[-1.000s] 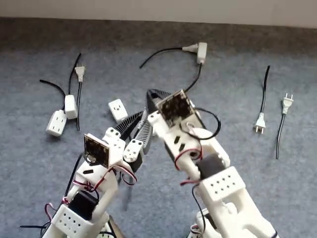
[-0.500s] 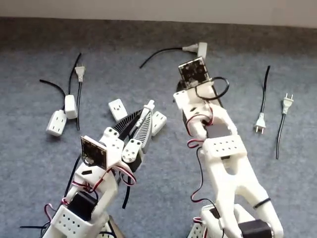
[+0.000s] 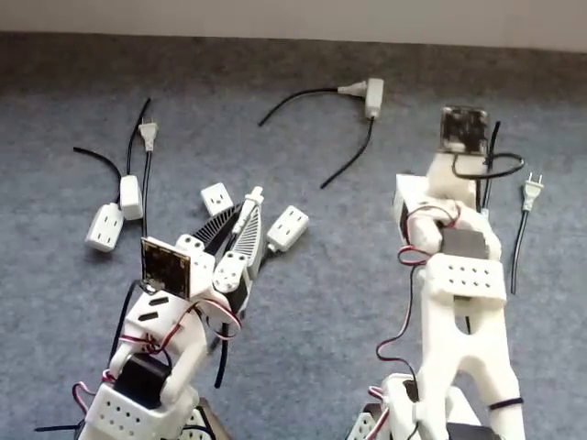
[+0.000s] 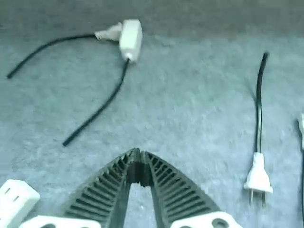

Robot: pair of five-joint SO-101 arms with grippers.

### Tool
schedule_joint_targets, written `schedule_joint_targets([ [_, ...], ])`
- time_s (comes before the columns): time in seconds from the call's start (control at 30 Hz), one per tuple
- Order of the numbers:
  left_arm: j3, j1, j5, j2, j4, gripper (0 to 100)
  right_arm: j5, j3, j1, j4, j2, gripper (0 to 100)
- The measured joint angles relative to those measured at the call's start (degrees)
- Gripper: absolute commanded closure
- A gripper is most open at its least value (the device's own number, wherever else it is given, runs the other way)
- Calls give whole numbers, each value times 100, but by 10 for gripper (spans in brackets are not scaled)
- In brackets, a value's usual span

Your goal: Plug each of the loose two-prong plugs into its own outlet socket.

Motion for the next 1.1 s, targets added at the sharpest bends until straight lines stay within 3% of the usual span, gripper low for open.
schedule_joint_targets([
  [0.1,-255,-9,-431,9,440,993,-316,536,141,0,255,991],
  [0.3,-914,-62,-536,1046,475,993,-624,1609,141,-659,536,991],
  [0.43,-2048,-62,-536,2681,475,993,-659,2259,149,-1442,536,991],
  [0.67,-4369,-62,-536,6303,774,993,-659,2321,141,-1741,571,991],
  [0.87,-6295,-53,413,8844,1714,993,-659,2321,141,-1758,571,991],
  [1.1,-7692,-53,1565,9793,2840,993,-659,2321,141,-1758,571,991],
])
